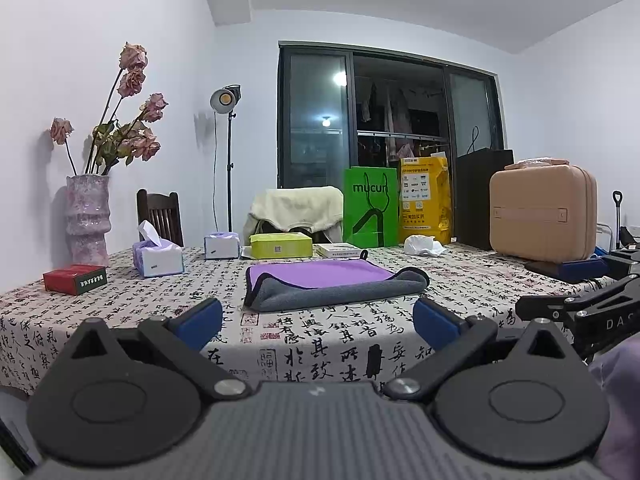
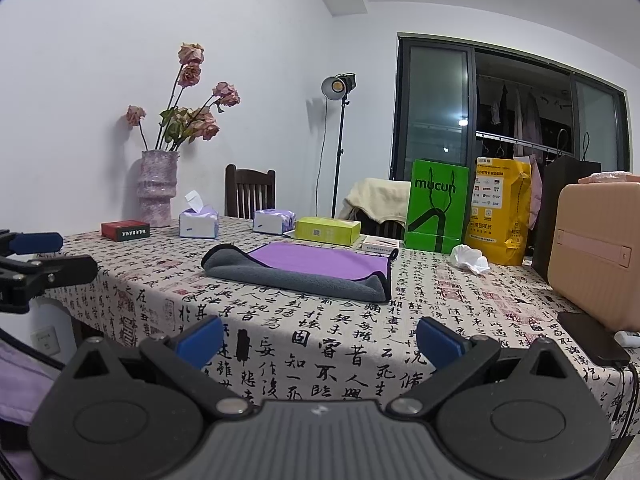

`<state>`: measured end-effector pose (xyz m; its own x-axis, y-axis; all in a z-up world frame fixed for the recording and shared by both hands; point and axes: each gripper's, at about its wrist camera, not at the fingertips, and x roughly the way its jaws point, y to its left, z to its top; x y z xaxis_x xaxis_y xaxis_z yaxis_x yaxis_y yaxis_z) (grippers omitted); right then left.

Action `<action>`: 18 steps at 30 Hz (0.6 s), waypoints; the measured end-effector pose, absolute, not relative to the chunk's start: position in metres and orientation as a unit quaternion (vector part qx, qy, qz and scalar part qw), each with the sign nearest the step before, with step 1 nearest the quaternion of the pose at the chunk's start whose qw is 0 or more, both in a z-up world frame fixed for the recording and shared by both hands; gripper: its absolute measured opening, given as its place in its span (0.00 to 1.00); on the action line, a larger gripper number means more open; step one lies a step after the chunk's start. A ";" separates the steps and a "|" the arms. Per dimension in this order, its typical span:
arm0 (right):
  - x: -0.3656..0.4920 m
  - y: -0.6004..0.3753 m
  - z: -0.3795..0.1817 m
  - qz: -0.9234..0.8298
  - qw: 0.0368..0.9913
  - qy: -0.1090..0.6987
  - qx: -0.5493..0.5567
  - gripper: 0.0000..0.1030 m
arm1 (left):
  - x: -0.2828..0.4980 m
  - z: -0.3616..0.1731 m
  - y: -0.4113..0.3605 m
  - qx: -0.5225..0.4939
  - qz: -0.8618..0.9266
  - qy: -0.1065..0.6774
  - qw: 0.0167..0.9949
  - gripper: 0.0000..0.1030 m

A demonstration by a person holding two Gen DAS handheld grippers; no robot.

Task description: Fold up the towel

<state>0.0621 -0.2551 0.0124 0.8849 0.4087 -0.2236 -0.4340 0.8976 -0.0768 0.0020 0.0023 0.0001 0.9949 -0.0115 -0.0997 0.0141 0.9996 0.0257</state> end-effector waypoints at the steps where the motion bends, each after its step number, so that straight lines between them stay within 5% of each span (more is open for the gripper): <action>1: 0.062 -0.255 0.012 0.217 0.969 0.102 -0.062 1.00 | 0.002 0.000 0.002 0.013 -0.007 0.050 0.999 1.00; 18: 0.062 -0.254 0.012 0.217 0.969 0.101 -0.063 1.00 | 0.001 0.000 0.003 0.014 -0.006 0.049 0.999 1.00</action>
